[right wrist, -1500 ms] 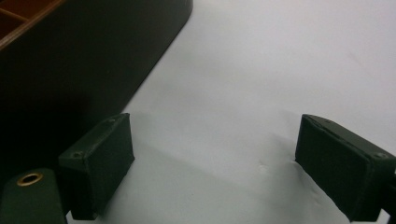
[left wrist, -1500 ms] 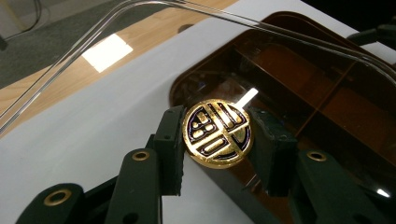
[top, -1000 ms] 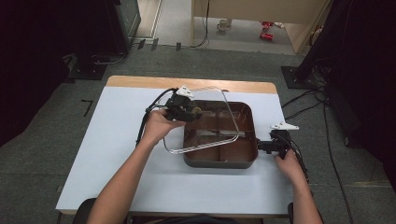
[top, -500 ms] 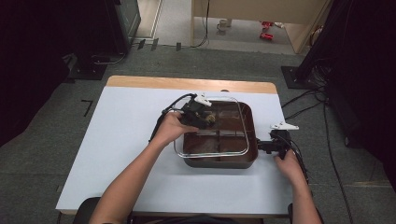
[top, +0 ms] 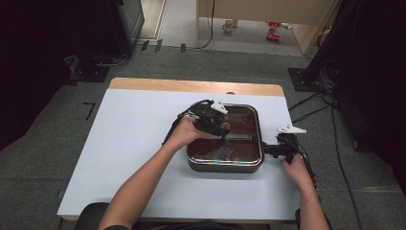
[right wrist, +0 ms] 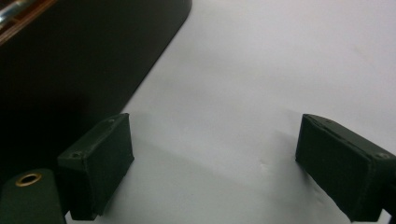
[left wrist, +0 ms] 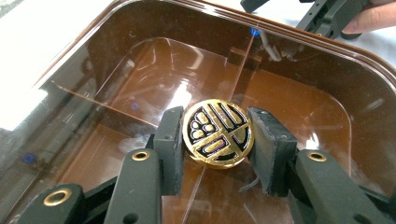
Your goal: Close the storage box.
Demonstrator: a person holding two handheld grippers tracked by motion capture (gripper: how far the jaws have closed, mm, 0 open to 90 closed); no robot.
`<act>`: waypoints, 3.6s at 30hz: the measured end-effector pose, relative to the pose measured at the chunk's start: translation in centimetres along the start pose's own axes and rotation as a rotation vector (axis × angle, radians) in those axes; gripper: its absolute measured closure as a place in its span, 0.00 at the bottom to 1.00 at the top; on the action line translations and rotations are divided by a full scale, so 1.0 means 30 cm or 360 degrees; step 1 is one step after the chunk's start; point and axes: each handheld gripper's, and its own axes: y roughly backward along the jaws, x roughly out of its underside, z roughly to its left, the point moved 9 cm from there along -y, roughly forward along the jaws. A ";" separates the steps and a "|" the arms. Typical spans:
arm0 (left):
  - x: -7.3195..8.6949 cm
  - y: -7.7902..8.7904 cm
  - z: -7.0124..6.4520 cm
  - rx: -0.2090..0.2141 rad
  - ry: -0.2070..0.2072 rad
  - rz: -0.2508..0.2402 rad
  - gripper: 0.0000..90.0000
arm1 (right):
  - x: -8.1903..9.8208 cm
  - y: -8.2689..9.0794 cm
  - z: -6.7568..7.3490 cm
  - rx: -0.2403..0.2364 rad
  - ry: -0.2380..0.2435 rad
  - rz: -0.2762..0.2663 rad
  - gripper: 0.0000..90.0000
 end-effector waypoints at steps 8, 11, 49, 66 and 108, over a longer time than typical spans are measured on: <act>-0.004 -0.016 -0.002 0.0035 0.0052 -0.0020 0.66 | 0.000 0.000 0.000 0.0001 0.0000 0.0000 0.12; -0.002 -0.015 -0.002 0.0034 0.0054 -0.0022 0.66 | 0.000 0.000 0.000 0.0001 -0.0001 0.0000 0.12; 0.080 0.230 -0.005 -0.0149 0.0322 -0.0247 0.34 | 0.000 0.000 -0.001 -0.0007 -0.0011 0.0003 0.12; 0.211 0.351 0.009 -0.0307 0.0382 -0.0273 0.32 | 0.000 0.000 -0.001 -0.0005 -0.0009 0.0003 0.12; 0.647 0.307 -0.004 -0.0558 0.0550 0.0016 0.28 | 0.000 0.000 0.000 -0.0004 -0.0010 0.0001 0.12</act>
